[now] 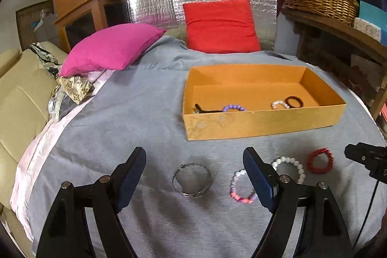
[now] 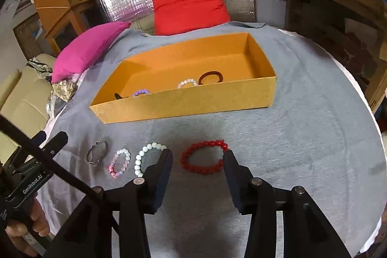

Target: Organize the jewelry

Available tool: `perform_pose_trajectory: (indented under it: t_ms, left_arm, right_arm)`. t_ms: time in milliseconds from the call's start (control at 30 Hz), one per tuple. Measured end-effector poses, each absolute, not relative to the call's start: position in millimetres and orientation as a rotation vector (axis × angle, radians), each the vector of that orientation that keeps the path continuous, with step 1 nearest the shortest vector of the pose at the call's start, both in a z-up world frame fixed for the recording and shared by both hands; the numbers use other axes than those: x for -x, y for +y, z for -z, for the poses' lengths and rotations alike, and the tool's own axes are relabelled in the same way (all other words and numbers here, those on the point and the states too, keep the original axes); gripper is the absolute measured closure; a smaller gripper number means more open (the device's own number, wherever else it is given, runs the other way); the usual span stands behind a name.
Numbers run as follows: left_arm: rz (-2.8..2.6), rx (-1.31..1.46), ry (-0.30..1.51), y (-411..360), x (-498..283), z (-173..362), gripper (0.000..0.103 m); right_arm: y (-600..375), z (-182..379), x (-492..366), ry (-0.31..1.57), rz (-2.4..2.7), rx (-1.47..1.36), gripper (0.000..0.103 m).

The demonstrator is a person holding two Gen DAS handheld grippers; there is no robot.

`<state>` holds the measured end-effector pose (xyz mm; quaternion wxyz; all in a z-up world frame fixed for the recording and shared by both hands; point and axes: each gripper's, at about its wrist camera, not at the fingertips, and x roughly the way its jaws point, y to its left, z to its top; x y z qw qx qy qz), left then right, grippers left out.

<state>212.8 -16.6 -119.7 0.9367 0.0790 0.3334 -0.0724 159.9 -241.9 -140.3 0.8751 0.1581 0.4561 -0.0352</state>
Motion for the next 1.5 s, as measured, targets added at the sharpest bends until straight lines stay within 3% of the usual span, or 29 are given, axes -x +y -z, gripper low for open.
perform_pose_trajectory:
  t_ms: [1500]
  left_arm:
    - [0.13,-0.189,0.687,-15,-215,128,0.02]
  right_arm:
    - [-238,152,-167,0.992,0.064,-0.344,0.055]
